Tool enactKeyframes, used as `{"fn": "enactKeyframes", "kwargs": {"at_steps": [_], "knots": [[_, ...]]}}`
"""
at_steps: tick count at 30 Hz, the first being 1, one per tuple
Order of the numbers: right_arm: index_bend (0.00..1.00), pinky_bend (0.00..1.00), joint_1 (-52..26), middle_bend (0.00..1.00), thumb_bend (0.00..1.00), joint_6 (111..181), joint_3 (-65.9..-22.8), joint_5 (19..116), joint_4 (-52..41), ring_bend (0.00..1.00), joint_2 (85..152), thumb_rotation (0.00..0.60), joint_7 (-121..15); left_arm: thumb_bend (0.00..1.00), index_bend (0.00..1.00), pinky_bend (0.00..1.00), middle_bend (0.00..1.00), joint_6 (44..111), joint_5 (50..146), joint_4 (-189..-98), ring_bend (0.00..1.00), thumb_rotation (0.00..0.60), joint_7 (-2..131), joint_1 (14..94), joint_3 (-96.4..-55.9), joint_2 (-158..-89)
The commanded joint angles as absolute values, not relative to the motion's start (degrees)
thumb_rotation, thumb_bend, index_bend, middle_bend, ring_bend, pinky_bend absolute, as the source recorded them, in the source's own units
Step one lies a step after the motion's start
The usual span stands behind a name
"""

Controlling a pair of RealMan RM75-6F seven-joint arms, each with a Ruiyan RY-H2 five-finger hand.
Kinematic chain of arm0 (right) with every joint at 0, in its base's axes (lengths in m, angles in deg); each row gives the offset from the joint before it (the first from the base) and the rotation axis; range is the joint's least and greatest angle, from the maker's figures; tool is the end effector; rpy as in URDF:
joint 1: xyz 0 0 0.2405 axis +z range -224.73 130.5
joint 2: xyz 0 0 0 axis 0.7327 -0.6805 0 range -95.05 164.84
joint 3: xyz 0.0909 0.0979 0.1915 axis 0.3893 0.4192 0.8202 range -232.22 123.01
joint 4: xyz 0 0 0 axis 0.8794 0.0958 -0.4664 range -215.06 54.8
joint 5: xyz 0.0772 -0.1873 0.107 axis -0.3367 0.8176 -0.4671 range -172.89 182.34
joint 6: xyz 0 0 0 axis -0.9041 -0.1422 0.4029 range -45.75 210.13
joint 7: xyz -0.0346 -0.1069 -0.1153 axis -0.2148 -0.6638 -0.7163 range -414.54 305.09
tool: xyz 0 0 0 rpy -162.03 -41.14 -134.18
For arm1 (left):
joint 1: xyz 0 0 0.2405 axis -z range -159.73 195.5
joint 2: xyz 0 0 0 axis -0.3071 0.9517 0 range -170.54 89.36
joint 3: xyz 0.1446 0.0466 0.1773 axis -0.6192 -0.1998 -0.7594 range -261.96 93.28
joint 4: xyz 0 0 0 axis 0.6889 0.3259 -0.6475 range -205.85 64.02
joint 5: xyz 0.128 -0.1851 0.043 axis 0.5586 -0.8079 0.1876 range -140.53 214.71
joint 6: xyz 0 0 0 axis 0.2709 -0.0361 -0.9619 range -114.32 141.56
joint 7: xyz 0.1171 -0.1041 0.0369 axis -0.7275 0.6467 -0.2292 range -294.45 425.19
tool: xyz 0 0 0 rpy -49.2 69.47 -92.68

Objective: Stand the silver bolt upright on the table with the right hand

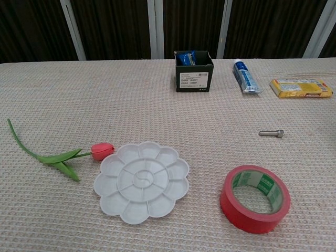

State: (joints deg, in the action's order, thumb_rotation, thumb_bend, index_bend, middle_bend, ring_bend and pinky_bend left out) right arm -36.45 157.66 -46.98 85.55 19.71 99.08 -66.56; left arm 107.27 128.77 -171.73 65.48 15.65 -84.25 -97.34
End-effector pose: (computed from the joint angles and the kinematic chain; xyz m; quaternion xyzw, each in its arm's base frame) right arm -0.2584 -0.2403 0.1105 0.6304 -0.3791 0.3627 0.5720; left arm -0.2803 0.1501 0.1646 -0.5754 -0.3800 -0.4072 0.5989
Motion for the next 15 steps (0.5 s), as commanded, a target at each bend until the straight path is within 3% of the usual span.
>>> {"fn": "enactKeyframes", "kwargs": {"at_steps": [1, 15], "knots": [[0.30, 0.09, -28.4, 0.00, 0.21, 148.5, -42.1, 76.9, 24.2, 0.04, 100.5, 0.600, -74.2, 0.25, 0.17, 0.00, 0.00, 106.9, 128.1, -171.8, 0.00, 0.600, 65.4, 15.8, -84.0, -97.3], [0.41, 0.09, -15.8, 0.00, 0.21, 145.2, -37.2, 53.6, 21.4, 0.07, 114.1, 0.600, -91.0, 0.25, 0.17, 0.00, 0.00, 106.1, 127.4, -171.8, 0.00, 0.600, 65.3, 16.2, -83.8, -97.3]]}}
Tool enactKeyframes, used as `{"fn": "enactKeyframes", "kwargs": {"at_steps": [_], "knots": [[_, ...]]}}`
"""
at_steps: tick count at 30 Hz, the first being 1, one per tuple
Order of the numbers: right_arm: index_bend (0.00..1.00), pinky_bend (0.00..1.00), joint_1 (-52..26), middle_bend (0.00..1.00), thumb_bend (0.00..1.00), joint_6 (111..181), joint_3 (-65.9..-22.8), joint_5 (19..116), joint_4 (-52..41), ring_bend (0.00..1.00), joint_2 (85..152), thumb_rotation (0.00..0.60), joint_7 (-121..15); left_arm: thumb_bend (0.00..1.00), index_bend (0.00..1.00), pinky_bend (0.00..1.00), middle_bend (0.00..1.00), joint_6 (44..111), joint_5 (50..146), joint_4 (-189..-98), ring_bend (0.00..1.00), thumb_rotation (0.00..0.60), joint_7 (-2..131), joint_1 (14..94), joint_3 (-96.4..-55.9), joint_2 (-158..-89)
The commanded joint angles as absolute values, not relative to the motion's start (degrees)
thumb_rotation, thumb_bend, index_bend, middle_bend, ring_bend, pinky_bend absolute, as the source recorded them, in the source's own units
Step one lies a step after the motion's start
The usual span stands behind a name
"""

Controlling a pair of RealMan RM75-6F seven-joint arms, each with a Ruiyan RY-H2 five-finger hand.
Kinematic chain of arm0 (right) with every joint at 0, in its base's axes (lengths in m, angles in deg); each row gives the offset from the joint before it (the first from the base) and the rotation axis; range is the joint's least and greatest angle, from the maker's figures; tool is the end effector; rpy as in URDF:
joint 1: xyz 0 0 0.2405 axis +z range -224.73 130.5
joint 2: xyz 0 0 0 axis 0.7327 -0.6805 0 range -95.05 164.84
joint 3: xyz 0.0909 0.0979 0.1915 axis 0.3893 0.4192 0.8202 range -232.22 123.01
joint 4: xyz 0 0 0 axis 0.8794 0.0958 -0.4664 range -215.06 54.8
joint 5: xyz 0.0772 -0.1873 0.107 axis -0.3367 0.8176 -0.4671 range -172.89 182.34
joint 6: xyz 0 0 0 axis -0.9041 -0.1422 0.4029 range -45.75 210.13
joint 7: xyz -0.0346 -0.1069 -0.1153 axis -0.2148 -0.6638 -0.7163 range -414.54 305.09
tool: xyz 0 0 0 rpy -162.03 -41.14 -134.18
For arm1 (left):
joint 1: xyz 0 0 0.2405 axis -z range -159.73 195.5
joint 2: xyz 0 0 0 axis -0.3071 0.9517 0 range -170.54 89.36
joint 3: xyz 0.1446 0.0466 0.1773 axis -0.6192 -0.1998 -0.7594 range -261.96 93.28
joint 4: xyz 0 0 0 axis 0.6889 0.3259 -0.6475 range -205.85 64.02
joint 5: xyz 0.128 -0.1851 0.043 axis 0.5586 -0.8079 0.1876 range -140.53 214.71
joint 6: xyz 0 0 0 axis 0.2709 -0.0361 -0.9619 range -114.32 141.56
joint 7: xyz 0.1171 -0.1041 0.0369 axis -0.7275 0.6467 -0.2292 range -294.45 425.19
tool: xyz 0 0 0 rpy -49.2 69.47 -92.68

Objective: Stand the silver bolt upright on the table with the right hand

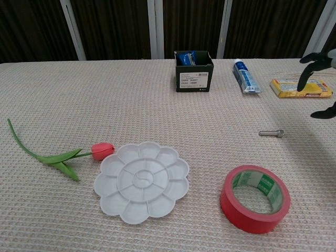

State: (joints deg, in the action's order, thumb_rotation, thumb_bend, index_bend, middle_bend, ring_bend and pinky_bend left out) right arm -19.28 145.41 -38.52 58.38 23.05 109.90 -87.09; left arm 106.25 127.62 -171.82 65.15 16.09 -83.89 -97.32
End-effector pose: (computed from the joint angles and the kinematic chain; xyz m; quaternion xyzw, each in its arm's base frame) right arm -0.1806 -0.3193 0.0450 0.6509 -0.4317 0.3264 0.5324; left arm -0.2824 0.1537 0.1640 -0.5746 -0.3834 -0.4008 0.6018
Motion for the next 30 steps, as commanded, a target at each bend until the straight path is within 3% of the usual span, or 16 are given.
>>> {"fn": "enactKeyframes", "kwargs": {"at_steps": [1, 12, 30], "knots": [[0.41, 0.09, -15.2, 0.00, 0.21, 145.5, -37.1, 52.6, 21.1, 0.07, 114.9, 0.600, -91.8, 0.25, 0.17, 0.00, 0.00, 106.1, 127.3, -171.8, 0.00, 0.600, 65.4, 16.2, -83.7, -97.3], [0.44, 0.09, -9.0, 0.02, 0.27, 146.8, -36.7, 43.9, 14.7, 0.09, 121.6, 0.600, -97.7, 0.25, 0.17, 0.00, 0.00, 105.6, 126.4, -171.5, 0.00, 0.600, 66.5, 16.5, -83.3, -97.0], [0.46, 0.09, -8.5, 0.02, 0.27, 146.6, -39.6, 42.7, 9.9, 0.09, 124.2, 0.600, -94.3, 0.25, 0.17, 0.00, 0.00, 105.0, 126.2, -171.7, 0.00, 0.600, 65.4, 16.9, -83.3, -97.3]]}}
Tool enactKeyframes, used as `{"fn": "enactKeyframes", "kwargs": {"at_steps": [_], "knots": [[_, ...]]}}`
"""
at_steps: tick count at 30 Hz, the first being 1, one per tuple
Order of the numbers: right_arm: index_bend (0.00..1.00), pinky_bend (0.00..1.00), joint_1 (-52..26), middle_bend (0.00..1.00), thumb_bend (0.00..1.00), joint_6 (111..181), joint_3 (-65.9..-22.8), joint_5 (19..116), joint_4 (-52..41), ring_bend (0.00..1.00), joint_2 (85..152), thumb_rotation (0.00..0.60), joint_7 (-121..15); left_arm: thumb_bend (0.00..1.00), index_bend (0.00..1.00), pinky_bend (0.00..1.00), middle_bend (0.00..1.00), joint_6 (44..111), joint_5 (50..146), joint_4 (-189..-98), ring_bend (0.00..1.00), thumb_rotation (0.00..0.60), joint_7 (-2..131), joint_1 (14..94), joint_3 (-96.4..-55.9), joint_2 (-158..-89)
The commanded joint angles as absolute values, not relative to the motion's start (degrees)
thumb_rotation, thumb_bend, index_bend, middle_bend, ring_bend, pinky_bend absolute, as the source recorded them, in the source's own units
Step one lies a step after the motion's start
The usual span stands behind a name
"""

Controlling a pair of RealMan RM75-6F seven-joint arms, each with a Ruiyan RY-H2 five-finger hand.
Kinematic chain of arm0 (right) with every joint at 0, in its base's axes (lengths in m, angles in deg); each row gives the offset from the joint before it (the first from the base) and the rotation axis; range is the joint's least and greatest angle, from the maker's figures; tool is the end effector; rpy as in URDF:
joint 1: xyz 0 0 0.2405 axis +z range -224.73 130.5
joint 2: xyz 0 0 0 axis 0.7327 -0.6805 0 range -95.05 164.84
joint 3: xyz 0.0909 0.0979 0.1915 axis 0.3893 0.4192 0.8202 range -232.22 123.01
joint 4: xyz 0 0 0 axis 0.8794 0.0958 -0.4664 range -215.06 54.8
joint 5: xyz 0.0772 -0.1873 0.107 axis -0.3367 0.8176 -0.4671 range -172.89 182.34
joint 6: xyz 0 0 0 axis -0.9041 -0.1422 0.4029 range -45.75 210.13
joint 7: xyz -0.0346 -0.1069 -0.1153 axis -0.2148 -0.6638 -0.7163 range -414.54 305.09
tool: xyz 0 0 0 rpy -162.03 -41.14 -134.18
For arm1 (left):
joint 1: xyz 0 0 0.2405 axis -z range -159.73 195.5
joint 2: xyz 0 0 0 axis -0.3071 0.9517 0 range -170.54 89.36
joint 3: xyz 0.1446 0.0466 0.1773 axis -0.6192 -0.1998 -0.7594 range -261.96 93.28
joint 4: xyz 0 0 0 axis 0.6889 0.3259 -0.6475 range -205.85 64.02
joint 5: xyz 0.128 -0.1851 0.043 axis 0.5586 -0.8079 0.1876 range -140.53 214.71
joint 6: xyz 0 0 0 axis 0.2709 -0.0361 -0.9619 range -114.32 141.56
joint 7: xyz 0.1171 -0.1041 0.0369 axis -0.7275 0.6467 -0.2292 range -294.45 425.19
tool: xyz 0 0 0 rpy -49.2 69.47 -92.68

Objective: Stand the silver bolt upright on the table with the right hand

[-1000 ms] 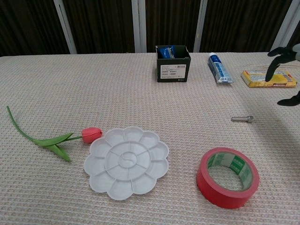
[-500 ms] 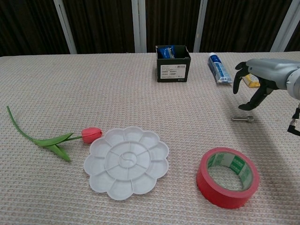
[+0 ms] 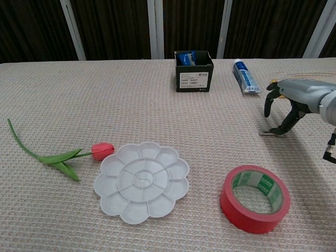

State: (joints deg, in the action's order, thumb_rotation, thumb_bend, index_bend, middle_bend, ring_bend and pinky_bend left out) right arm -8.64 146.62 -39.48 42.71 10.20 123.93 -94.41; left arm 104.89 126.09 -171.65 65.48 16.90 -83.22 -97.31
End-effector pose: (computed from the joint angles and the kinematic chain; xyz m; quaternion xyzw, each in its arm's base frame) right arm -0.1723 -0.3469 -0.0191 0.6456 -0.4638 0.2708 0.5430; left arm -0.2853 0.1603 0.1641 -0.5721 -0.3885 -0.3974 0.6032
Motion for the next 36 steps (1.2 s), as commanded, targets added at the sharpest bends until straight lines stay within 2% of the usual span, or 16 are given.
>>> {"fn": "enactKeyframes", "kwargs": {"at_steps": [1, 36], "knots": [[0.46, 0.09, -8.4, 0.02, 0.27, 146.5, -39.8, 42.6, 9.6, 0.09, 124.4, 0.600, -94.2, 0.25, 0.17, 0.00, 0.00, 105.1, 126.2, -171.7, 0.00, 0.600, 65.4, 16.8, -83.3, -97.3], [0.55, 0.09, -6.3, 0.03, 0.32, 145.6, -40.7, 40.5, 3.7, 0.09, 128.7, 0.600, -93.2, 0.25, 0.18, 0.00, 0.00, 105.3, 125.8, -171.5, 0.00, 0.600, 65.7, 16.8, -83.0, -97.3]]}}
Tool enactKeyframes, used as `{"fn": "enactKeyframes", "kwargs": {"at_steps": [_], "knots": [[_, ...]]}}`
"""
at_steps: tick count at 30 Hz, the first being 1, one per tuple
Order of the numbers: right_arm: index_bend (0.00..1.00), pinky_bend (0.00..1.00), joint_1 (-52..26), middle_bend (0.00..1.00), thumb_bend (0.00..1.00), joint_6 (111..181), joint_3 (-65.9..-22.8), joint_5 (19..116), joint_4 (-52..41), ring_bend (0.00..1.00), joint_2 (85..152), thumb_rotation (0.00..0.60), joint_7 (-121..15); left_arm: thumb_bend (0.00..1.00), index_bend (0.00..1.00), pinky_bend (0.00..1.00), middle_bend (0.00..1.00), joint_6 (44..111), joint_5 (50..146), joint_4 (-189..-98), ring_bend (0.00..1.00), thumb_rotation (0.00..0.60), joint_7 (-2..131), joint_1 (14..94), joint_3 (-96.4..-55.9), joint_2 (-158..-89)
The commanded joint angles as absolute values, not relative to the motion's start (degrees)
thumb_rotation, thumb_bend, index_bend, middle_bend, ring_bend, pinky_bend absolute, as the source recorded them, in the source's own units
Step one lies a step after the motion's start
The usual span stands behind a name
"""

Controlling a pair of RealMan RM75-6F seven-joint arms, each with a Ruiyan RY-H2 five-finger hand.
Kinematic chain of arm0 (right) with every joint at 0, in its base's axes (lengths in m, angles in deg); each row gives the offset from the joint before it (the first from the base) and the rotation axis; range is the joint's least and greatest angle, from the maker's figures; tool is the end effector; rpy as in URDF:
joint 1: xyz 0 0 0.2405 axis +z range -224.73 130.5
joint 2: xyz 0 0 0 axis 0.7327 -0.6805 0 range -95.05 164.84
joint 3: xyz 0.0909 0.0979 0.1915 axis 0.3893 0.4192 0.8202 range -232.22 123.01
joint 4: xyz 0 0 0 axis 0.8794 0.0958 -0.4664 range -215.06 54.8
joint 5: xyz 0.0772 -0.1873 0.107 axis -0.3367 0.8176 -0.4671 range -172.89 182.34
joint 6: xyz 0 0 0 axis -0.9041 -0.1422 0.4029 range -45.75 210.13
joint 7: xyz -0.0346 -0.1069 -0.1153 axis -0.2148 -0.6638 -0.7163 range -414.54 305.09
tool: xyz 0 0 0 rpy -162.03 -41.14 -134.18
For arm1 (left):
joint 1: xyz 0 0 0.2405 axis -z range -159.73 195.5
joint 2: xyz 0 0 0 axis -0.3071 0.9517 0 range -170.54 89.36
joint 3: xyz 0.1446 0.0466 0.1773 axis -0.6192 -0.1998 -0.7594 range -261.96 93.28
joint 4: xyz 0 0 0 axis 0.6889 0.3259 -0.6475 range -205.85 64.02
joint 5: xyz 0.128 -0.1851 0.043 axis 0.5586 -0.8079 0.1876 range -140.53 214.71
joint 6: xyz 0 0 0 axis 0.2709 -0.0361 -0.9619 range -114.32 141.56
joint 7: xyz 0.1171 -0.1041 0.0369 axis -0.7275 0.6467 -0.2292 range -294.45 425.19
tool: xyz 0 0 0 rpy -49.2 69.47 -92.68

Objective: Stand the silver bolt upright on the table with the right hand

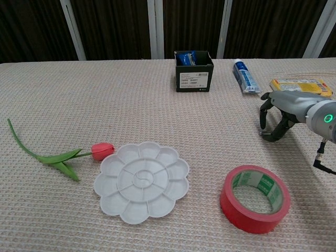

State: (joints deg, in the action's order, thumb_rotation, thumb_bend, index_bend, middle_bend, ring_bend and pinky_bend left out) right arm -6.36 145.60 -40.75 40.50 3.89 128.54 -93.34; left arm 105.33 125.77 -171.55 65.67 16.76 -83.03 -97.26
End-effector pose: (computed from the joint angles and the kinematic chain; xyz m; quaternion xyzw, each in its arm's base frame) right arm -0.1774 -0.3516 -0.0420 0.6455 -0.4736 0.2573 0.5411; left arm -0.2862 0.1602 0.1664 -0.5679 -0.3870 -0.3991 0.6071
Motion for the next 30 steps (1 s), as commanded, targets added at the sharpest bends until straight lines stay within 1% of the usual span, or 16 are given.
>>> {"fn": "enactKeyframes", "kwargs": {"at_steps": [1, 30], "knots": [[0.55, 0.09, -6.3, 0.03, 0.32, 145.7, -40.7, 40.5, 3.5, 0.09, 128.8, 0.600, -93.1, 0.25, 0.18, 0.00, 0.00, 105.3, 125.8, -171.5, 0.00, 0.600, 65.7, 16.8, -83.0, -97.3], [0.58, 0.09, -5.8, 0.03, 0.34, 144.7, -40.8, 38.5, 2.2, 0.10, 129.1, 0.600, -93.1, 0.25, 0.18, 0.00, 0.00, 105.0, 125.6, -171.7, 0.00, 0.600, 64.6, 16.9, -83.0, -97.6]]}}
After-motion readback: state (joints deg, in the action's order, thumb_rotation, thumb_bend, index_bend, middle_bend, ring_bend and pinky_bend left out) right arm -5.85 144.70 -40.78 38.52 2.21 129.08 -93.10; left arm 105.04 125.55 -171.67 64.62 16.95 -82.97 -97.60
